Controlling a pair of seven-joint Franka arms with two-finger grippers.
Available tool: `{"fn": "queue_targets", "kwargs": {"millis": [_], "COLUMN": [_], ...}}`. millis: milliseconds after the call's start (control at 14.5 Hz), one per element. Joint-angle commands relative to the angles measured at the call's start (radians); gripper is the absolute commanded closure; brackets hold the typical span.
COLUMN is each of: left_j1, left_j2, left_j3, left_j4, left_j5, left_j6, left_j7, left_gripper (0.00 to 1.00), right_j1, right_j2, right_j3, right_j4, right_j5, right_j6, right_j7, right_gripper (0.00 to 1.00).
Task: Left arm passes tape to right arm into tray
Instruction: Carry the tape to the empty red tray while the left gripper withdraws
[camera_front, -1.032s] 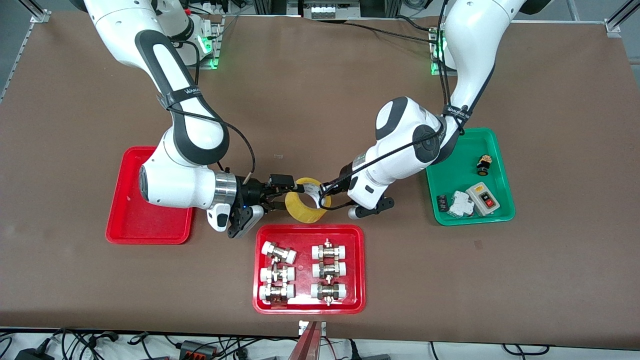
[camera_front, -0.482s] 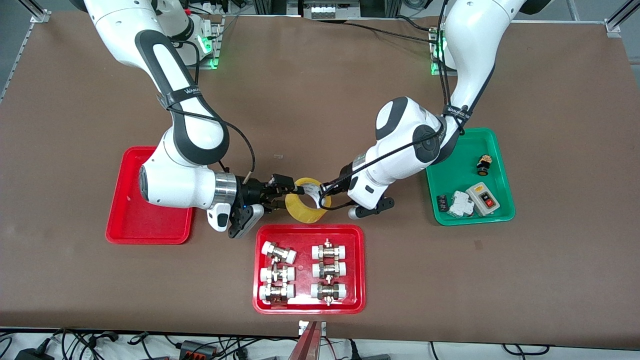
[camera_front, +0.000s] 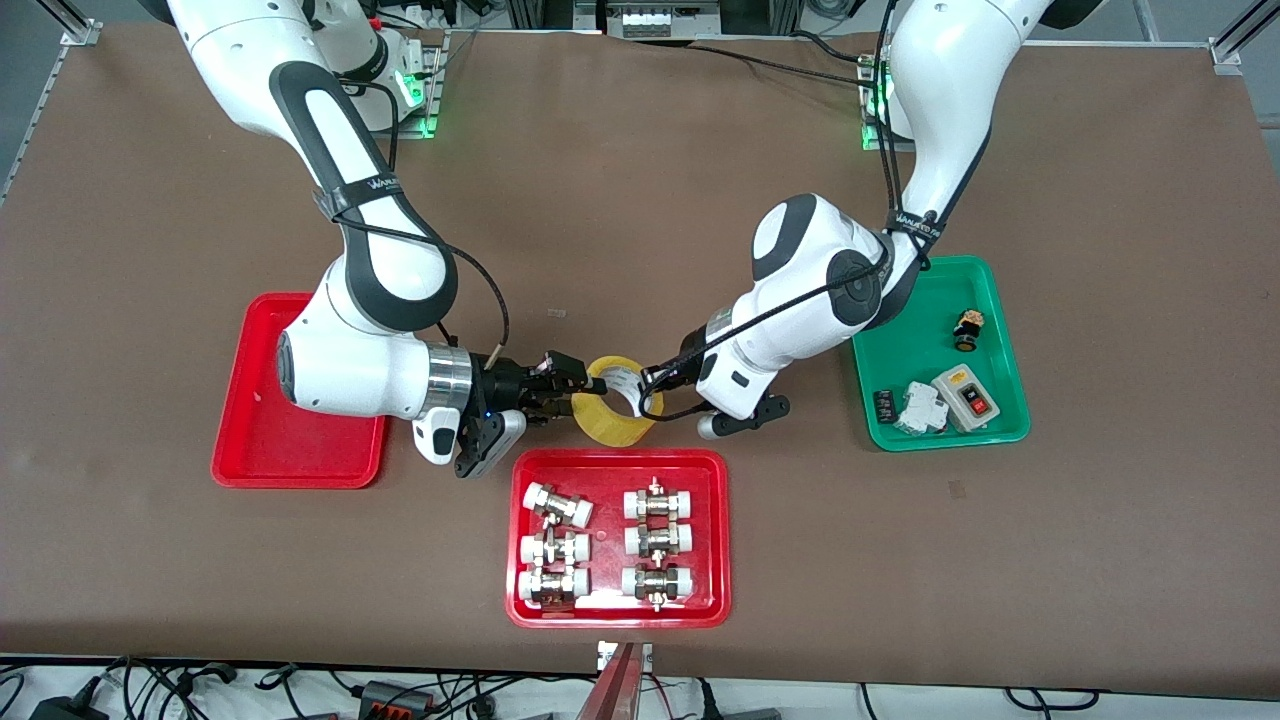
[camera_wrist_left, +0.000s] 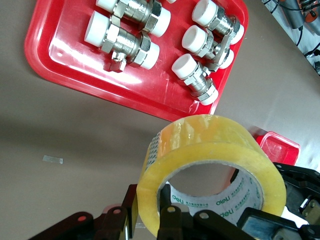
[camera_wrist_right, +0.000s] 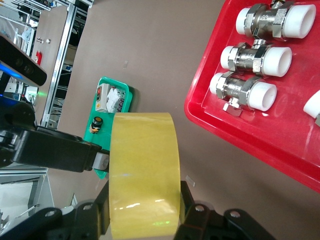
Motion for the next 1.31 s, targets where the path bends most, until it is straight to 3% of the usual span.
{"fn": "queue_targets", "kwargs": {"millis": [0,69,275,482,688,757,1032,1170,1239], "left_j1": [0.012,0.02,0.081,0.17,0.3,0.332,0.438,0.429,0.426], "left_j2": [-0.001,-0.002,-0.051,-0.122,-0.192,-0.211,-0.238,-0.238,-0.234], "left_j3": [0.003,0.004,0.009,0.016,0.004,0.004,0.012,0.003,0.004], "left_j4": [0.025,0.027,0.014,0.016,0.028,0.03,0.045,0.129,0.158], "left_j5": [-0.011,-0.011,-0.011,0.023,0.216,0.233,0.274,0.488,0.536], "left_j6": [-0.006,-0.006,-0.04,-0.179,-0.459,-0.523,-0.679,-0.79,-0.846], "left_j7": [0.025,0.072,0.166,0.249,0.481,0.57,0.723,0.828,0.864], "left_gripper": [0.64,0.01,0.0,0.0,0.0,0.0,0.0,0.0,0.0], "right_j1": [-0.002,-0.002,-0.002,0.0,-0.006,-0.017,-0.155,-0.263,-0.322], "right_j2": [0.015,0.015,0.015,0.015,0.015,0.015,0.012,0.009,0.009], "right_j3": [0.011,0.011,0.011,0.011,0.009,0.006,0.0,-0.008,-0.018], "right_j4": [0.023,0.023,0.023,0.023,0.017,0.015,-0.024,-0.049,-0.058], "right_j5": [0.019,0.019,0.019,0.016,0.007,0.008,0.007,-0.001,-0.028], "right_j6": [0.002,0.002,0.002,0.002,-0.004,-0.009,-0.052,-0.108,-0.118], "right_j7": [-0.026,-0.026,-0.026,-0.027,-0.039,-0.035,-0.021,-0.016,-0.013], "right_gripper": [0.74,0.74,0.74,0.74,0.74,0.74,0.74,0.74,0.74]}}
